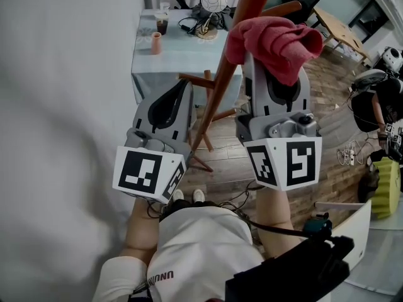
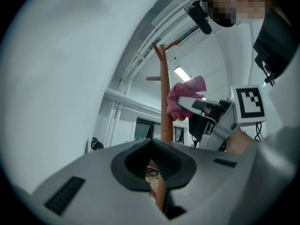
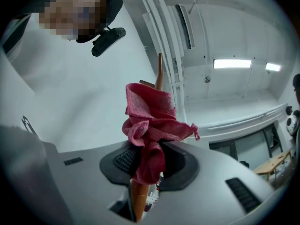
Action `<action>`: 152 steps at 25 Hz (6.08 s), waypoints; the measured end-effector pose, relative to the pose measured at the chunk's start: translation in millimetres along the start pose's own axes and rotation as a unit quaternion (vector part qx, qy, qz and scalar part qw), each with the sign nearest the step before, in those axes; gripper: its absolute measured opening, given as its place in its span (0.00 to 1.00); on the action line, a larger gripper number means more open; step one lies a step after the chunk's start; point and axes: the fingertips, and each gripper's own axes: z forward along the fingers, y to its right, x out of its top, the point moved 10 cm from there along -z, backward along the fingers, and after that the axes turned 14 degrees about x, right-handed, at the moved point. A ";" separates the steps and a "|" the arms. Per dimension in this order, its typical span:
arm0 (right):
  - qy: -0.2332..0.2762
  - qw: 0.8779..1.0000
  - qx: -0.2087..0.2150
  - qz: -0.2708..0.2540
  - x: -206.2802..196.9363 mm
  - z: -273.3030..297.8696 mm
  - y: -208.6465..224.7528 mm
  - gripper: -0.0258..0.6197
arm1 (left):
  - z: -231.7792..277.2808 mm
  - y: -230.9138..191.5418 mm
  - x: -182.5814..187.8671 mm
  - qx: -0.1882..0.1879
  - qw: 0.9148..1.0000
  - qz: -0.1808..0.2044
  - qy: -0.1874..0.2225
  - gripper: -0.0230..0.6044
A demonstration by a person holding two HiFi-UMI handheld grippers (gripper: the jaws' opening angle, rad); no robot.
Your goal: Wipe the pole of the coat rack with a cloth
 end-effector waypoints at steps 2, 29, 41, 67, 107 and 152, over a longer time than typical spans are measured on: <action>-0.002 1.000 -0.001 -0.002 -1.0 -1.4 -1.3 0.21 | -0.9 0.6 -1.2 -0.001 1.000 0.000 -0.002 0.06; -0.046 0.999 -0.012 0.021 -28.0 -18.5 -11.1 0.21 | -6.9 -6.8 -24.0 0.009 0.999 -0.024 -0.039 0.06; -0.063 0.997 -0.017 0.035 -37.6 -25.3 -14.0 0.21 | -9.3 -8.4 -29.8 0.011 0.998 -0.028 -0.051 0.06; -0.115 0.992 -0.017 0.046 -55.8 -36.8 -25.1 0.21 | -12.9 -8.4 -52.4 0.013 0.995 -0.040 -0.087 0.06; -0.206 0.973 -0.027 0.098 -109.4 -62.5 -42.5 0.21 | -23.3 -4.6 -85.5 0.010 0.988 -0.057 -0.146 0.06; -0.301 0.943 -0.033 0.136 -170.6 -91.7 -65.5 0.21 | -27.7 -6.8 -135.8 0.009 0.972 -0.075 -0.222 0.06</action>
